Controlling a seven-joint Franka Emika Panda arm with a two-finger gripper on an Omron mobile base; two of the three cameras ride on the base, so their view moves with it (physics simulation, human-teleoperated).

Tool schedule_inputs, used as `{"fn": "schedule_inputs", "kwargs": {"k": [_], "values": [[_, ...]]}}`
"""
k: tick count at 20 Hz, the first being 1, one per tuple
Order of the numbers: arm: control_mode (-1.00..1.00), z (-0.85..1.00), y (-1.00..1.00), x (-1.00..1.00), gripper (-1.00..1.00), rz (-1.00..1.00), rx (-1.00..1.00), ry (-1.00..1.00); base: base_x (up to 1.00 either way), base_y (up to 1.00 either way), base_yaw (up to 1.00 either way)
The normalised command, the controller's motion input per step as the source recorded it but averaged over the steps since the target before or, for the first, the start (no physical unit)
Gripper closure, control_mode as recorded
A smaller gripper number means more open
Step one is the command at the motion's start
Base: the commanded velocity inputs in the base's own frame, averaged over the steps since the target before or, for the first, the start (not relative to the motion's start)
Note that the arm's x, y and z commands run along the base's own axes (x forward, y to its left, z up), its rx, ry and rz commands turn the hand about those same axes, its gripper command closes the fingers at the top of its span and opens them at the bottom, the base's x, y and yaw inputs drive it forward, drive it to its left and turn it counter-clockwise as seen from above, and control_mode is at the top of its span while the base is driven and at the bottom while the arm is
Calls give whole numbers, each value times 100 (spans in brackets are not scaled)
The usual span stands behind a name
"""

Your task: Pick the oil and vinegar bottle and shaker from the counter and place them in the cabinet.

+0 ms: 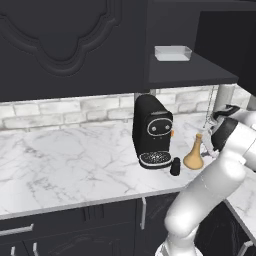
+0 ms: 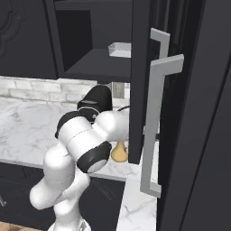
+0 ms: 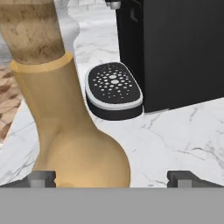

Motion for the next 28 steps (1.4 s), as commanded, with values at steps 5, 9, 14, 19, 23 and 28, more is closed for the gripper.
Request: {"fn": "schedule_inputs", "kwargs": {"k": [5,9,14,19,23,28], "values": [[-100,-19,0,22,-100,0,4,0,0,0,0],[-100,-21,0,17,-100,0,3,0,0,0,0],[-100,-21,7,5,100,0,0,0,0,0,0],[-100,-4,0,0,100,0,0,0,0,0,0],[-100,0,3,0,100,0,0,0,0,0,0],[-100,0,23,-5,100,0,0,-1,0,0,0]]}}
